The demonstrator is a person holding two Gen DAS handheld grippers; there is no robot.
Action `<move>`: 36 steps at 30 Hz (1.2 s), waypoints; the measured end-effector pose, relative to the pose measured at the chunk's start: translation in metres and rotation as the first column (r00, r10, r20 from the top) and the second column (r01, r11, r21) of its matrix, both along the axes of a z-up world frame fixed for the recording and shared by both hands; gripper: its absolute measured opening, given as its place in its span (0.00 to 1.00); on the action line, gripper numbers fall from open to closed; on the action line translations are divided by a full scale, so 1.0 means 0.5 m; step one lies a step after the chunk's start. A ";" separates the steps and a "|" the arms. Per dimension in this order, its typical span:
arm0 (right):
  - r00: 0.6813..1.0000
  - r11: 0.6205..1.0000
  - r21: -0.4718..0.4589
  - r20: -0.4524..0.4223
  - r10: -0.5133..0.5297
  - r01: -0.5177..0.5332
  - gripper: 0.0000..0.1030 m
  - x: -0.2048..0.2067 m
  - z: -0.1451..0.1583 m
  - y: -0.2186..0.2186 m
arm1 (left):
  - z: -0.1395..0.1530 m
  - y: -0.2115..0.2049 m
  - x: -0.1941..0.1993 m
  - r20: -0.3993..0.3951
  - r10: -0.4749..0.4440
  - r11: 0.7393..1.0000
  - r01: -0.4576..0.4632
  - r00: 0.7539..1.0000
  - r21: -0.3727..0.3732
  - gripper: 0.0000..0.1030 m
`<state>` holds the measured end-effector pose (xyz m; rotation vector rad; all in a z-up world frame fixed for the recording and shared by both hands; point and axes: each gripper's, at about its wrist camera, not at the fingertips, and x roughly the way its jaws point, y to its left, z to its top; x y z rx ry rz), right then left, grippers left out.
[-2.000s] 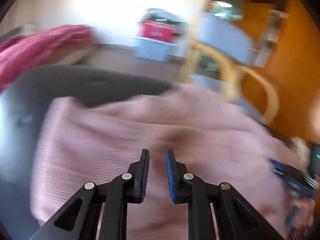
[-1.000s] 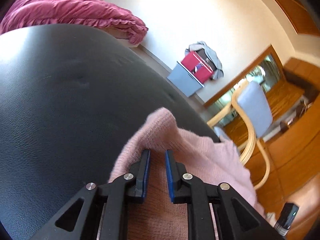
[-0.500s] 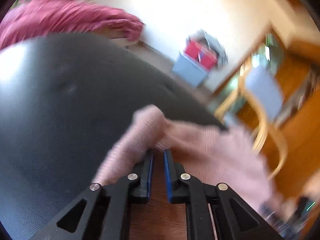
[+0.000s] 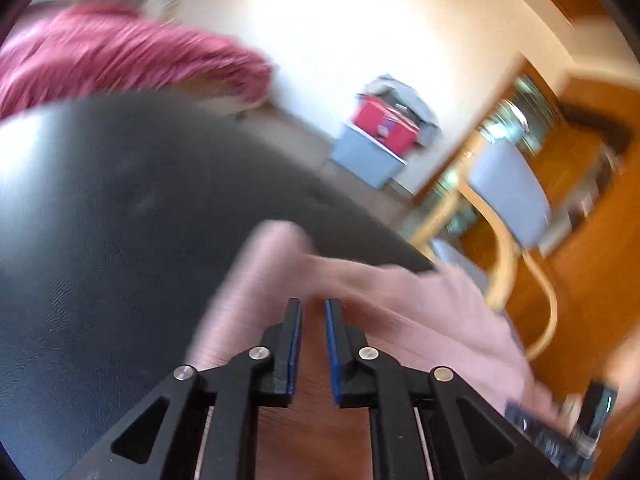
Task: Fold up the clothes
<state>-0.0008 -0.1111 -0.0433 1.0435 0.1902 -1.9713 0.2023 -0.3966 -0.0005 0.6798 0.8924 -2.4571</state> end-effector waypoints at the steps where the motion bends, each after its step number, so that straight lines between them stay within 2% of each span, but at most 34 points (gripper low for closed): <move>1: 1.000 1.000 -0.002 0.003 0.000 0.000 0.16 -0.001 0.000 0.000 | 0.018 0.034 -0.020 -0.004 -0.060 0.998 0.060 0.998 -0.026 0.13; 3: 1.000 1.000 -0.004 0.005 0.000 0.000 0.16 -0.001 -0.001 0.000 | 0.037 0.101 -0.072 -0.011 -0.172 0.984 0.172 0.985 -0.037 0.13; 6: 1.000 1.000 -0.010 0.009 -0.001 0.001 0.16 -0.001 -0.001 0.001 | 0.029 0.172 -0.141 -0.001 -0.281 0.960 0.281 0.960 -0.022 0.14; 10: 1.000 1.000 -0.025 0.029 -0.001 0.002 0.16 -0.008 -0.004 0.005 | -0.060 0.208 -0.200 0.099 -0.343 0.938 0.334 0.934 0.095 0.12; 11: 0.999 1.000 -0.029 0.035 -0.001 0.002 0.16 -0.011 -0.005 0.006 | -0.069 0.198 -0.193 0.087 -0.342 0.936 0.330 0.936 0.124 0.12; 13: 0.999 0.999 -0.036 0.045 -0.001 0.003 0.16 -0.014 -0.006 0.008 | -0.079 0.166 -0.167 0.042 -0.327 0.932 0.315 0.944 0.179 0.10; 14: 0.999 0.999 -0.037 0.047 -0.001 0.003 0.16 -0.015 -0.006 0.009 | -0.084 0.151 -0.154 0.020 -0.318 0.929 0.308 0.948 0.207 0.04; 16: 0.999 0.999 -0.036 0.044 -0.001 0.003 0.16 -0.014 -0.006 0.008 | -0.092 0.115 -0.121 -0.026 -0.291 0.920 0.287 0.956 0.268 0.01; 19: 0.999 0.999 -0.033 0.039 -0.001 0.002 0.16 -0.011 -0.004 0.008 | -0.099 0.057 -0.059 -0.062 -0.194 0.926 0.203 0.979 0.319 0.01; 23: 0.999 1.000 -0.029 0.035 -0.002 0.003 0.16 -0.009 -0.004 0.007 | -0.119 -0.027 0.036 -0.140 -0.024 0.889 0.085 0.990 0.450 0.03; 25: 0.999 1.000 -0.027 0.032 -0.002 0.003 0.16 -0.008 -0.004 0.005 | -0.105 -0.055 0.071 -0.125 0.062 0.907 -0.004 0.990 0.420 0.04; 27: 1.000 1.000 -0.025 0.029 -0.002 0.003 0.16 -0.007 -0.004 0.004 | -0.086 -0.071 0.097 -0.114 0.134 0.926 -0.083 0.984 0.368 0.09; 28: 1.000 1.000 -0.025 0.029 -0.002 0.003 0.16 -0.006 -0.004 0.003 | -0.074 -0.069 0.099 -0.105 0.149 0.944 -0.110 0.983 0.311 0.17; 30: 1.000 1.000 -0.024 0.028 -0.003 0.003 0.16 -0.006 -0.003 0.002 | -0.056 -0.063 0.096 -0.091 0.151 0.970 -0.130 0.984 0.203 0.17; 32: 1.000 1.000 -0.023 0.027 -0.003 0.004 0.16 -0.004 -0.003 0.001 | -0.060 -0.058 0.077 -0.067 0.117 0.984 -0.106 0.991 0.143 0.18; 33: 1.000 1.000 -0.022 0.026 -0.003 0.004 0.16 -0.004 -0.003 0.000 | -0.068 -0.055 0.059 -0.040 0.101 0.987 -0.095 0.994 0.127 0.18; 34: 1.000 1.000 -0.021 0.025 -0.004 0.004 0.16 -0.003 -0.003 0.000 | -0.074 -0.063 0.040 -0.005 0.099 0.984 -0.097 0.995 0.148 0.18; 36: 1.000 1.000 -0.020 0.024 -0.004 0.004 0.16 -0.003 -0.002 0.000 | -0.083 -0.076 0.030 0.013 0.152 0.972 -0.152 0.988 0.180 0.11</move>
